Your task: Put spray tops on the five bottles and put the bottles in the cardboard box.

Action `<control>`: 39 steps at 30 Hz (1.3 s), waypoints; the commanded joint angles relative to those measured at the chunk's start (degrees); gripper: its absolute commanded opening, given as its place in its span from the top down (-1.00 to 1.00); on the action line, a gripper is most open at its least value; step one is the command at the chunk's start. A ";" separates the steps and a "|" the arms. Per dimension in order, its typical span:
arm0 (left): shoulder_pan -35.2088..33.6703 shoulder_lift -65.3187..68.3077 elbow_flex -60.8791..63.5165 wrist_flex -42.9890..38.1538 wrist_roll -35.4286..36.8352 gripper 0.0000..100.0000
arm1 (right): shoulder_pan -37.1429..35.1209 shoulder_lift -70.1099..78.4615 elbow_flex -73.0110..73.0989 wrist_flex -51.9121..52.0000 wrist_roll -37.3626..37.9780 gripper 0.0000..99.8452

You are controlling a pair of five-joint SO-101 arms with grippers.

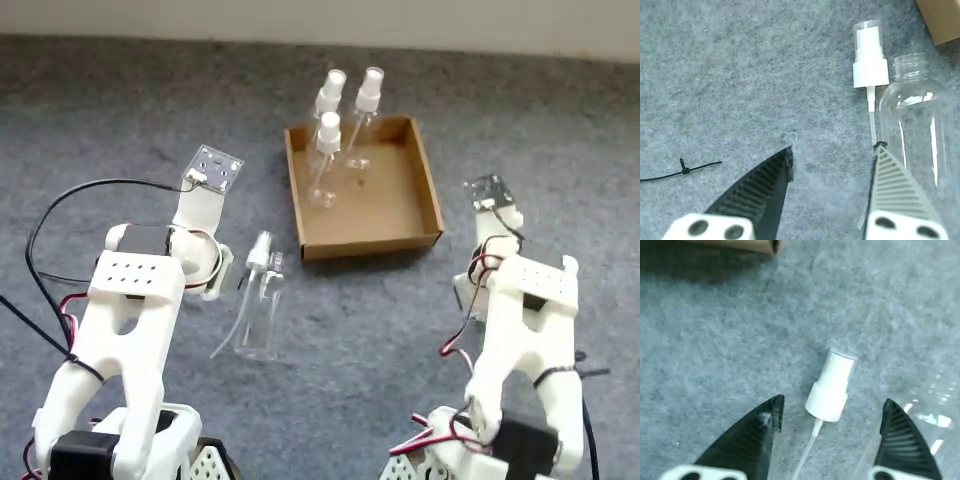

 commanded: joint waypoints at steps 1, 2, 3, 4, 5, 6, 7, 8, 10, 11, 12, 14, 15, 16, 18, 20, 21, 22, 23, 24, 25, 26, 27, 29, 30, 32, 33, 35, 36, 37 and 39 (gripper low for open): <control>-0.84 -0.13 -0.22 -0.97 0.35 0.52 | -0.66 4.88 -2.24 -0.13 -0.70 0.56; -0.84 -0.13 -0.22 -0.97 0.35 0.52 | -0.66 6.37 -2.24 -0.13 -0.70 0.63; -0.84 -0.13 -0.22 -0.97 0.35 0.52 | -0.66 7.60 -2.24 -0.13 -0.79 0.71; -0.84 -0.13 -0.22 -0.97 0.35 0.52 | -0.75 8.57 -2.24 -0.13 -0.79 0.80; -0.84 -0.13 -0.22 -0.97 0.35 0.52 | -0.84 9.10 -2.24 -0.13 -0.79 0.87; -0.84 -0.13 -0.22 -0.97 0.35 0.52 | -0.92 9.27 -2.24 -0.13 -0.79 0.95; -0.84 -0.13 -0.22 -0.97 0.35 0.52 | -1.36 9.19 -1.98 -0.04 -0.79 1.00; -0.84 -0.13 -0.22 -0.97 0.35 0.52 | -2.42 8.75 -1.98 0.13 -0.70 0.99; -0.75 -0.13 -0.22 -0.97 0.35 0.52 | -5.23 7.25 -1.27 0.75 -0.88 0.99; -0.75 -0.13 -0.22 -0.97 0.44 0.52 | -7.08 6.29 -0.31 1.63 -0.97 0.99; -0.75 -0.13 -0.22 -0.88 0.44 0.52 | -9.36 5.05 0.48 2.68 -2.11 0.99; -0.75 -0.13 -0.22 -0.70 0.44 0.52 | -14.64 2.15 1.36 3.74 -6.86 0.99; -0.75 -0.13 -0.31 -0.70 0.44 0.52 | -17.45 0.57 1.54 3.82 -9.14 0.99; -0.75 -0.13 -0.40 -0.62 0.44 0.52 | -20.53 -0.84 1.54 4.00 -11.25 0.99; -0.75 -0.13 -0.48 -0.62 0.44 0.52 | -26.95 -2.95 1.36 4.00 -15.47 0.99; -0.75 -0.13 -0.48 -0.62 0.44 0.52 | -33.80 -4.09 1.36 4.00 -18.99 0.99; -0.84 -0.13 -0.57 -0.62 0.44 0.52 | -36.97 -4.09 1.36 4.00 -20.84 0.99; -0.92 -0.13 -0.57 -0.62 0.44 0.52 | -39.78 -4.09 1.19 4.00 -22.77 0.99; -0.92 -0.13 -0.57 -0.62 0.44 0.52 | -42.51 -4.09 0.66 3.74 -24.44 0.99; -1.01 -0.13 -0.57 -0.62 0.44 0.52 | -45.05 -4.09 -0.48 4.00 -26.02 0.99; -1.01 -0.13 -0.66 -0.62 0.44 0.52 | -47.25 -4.09 -1.45 4.00 -27.52 0.99; -1.01 -0.13 -0.66 -0.62 0.35 0.52 | -49.10 -4.09 -2.33 3.91 -29.01 0.99; -1.01 -0.13 -0.75 -0.62 0.35 0.52 | -50.59 -4.09 -2.95 3.65 -30.15 0.99; -1.01 -0.13 -0.75 -0.62 0.35 0.52 | -52.70 -4.00 -3.65 3.38 -32.35 0.99; -1.01 -0.13 -0.75 -0.62 0.35 0.52 | -53.58 -4.00 -3.56 2.68 -33.58 0.99; -0.75 -0.13 -1.45 -0.53 0.44 0.52 | -54.11 -3.47 -3.56 1.71 -34.46 0.99; -0.57 -0.13 -2.15 -0.35 0.53 0.52 | -54.20 -2.86 -3.56 1.63 -34.20 0.99; 0.84 -0.13 -4.09 2.99 1.93 0.52 | -53.85 -1.63 -3.74 2.42 -34.20 0.95; 1.89 -0.13 -5.23 4.92 2.64 0.52 | -53.58 -0.84 -3.91 3.30 -34.37 0.90; 3.47 -0.13 -6.37 6.86 3.16 0.52 | -53.14 -0.22 -3.91 4.26 -34.37 0.83; 7.08 -0.13 -9.10 10.02 3.25 0.52 | -52.79 0.13 -4.00 5.58 -34.29 0.68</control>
